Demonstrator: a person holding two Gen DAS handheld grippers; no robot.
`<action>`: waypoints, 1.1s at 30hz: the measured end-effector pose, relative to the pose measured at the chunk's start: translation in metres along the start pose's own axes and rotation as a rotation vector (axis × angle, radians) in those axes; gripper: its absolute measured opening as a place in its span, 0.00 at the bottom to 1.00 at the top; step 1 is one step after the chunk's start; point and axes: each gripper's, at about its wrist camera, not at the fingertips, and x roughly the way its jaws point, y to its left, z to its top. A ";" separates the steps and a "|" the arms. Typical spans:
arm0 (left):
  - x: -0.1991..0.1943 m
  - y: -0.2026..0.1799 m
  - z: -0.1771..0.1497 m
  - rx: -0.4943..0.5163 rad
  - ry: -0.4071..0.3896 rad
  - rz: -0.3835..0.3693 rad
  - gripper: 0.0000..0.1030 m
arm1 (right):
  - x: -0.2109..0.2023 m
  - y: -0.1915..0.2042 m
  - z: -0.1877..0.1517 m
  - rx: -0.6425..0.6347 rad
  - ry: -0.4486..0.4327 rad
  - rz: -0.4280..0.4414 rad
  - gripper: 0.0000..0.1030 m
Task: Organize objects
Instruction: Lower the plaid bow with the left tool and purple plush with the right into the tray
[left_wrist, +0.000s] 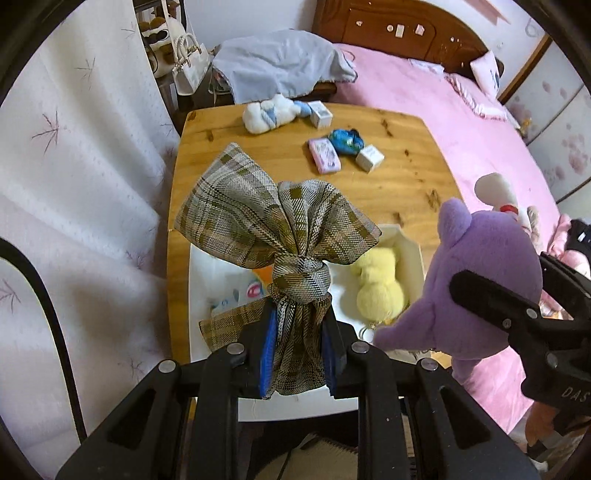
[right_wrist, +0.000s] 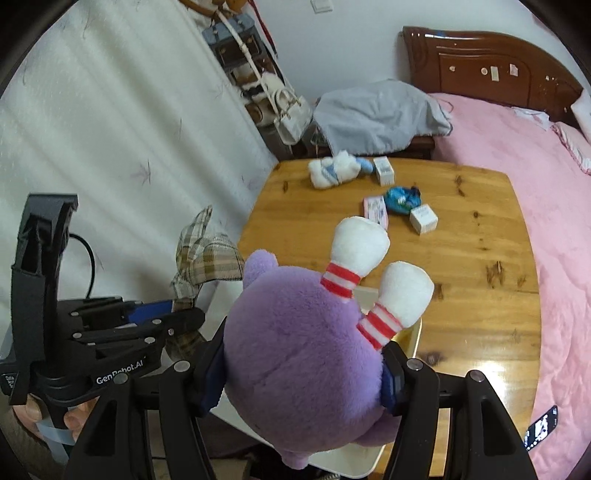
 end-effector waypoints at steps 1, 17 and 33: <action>0.000 -0.002 -0.002 0.004 0.001 0.003 0.22 | 0.000 0.000 -0.004 0.000 0.005 -0.004 0.64; 0.027 -0.018 -0.030 0.062 0.095 -0.010 0.28 | 0.018 -0.007 -0.028 -0.001 0.137 -0.059 0.75; 0.035 -0.009 -0.033 0.014 0.116 0.008 0.73 | 0.016 -0.002 -0.026 -0.022 0.124 -0.077 0.78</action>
